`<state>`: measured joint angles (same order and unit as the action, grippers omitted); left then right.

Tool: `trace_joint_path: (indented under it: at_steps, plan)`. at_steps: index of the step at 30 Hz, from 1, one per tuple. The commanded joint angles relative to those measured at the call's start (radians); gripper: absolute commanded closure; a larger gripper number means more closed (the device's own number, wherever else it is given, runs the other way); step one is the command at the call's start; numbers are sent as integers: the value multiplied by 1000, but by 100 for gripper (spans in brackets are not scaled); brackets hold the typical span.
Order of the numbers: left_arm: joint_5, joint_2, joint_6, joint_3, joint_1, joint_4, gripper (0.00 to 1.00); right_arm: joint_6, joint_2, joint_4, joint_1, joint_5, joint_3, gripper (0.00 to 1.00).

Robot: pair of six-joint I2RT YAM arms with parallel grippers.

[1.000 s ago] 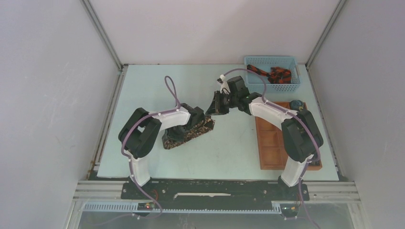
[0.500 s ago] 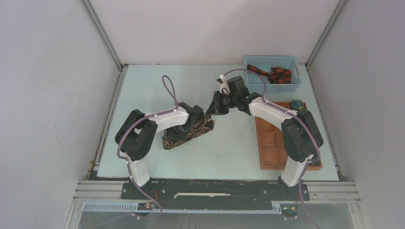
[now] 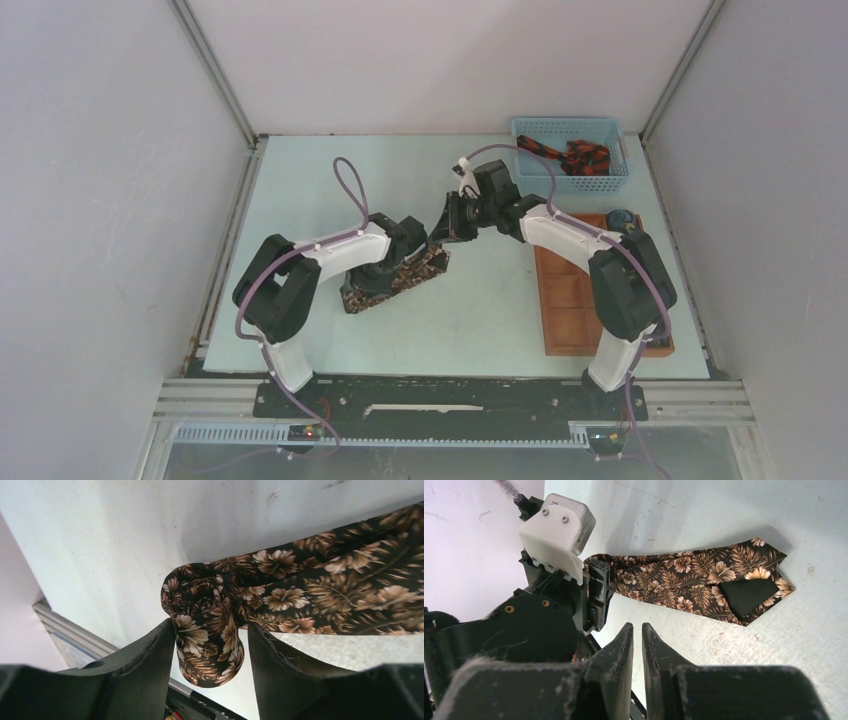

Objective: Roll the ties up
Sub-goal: Roll the tie at the center of the board.

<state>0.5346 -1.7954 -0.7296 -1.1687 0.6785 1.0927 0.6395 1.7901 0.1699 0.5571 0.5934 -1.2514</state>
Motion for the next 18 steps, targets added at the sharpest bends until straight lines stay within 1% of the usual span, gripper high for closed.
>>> trace_joint_path:
  at_steps: [1, 8, 13, 18]
  plan:
    - [-53, 86, -11, 10, -3, -56, 40, 2, -55, -26, 9, -16, 0, 85]
    - [-153, 146, -6, 54, -40, -136, 40, 6, -54, -28, 19, -22, 0, 85]
    - [-217, 208, -7, 106, -78, -203, 43, 17, -44, -32, 49, -29, -1, 85]
    - [-355, 316, 3, 213, -130, -340, 45, 37, -22, -54, 90, -33, 0, 85]
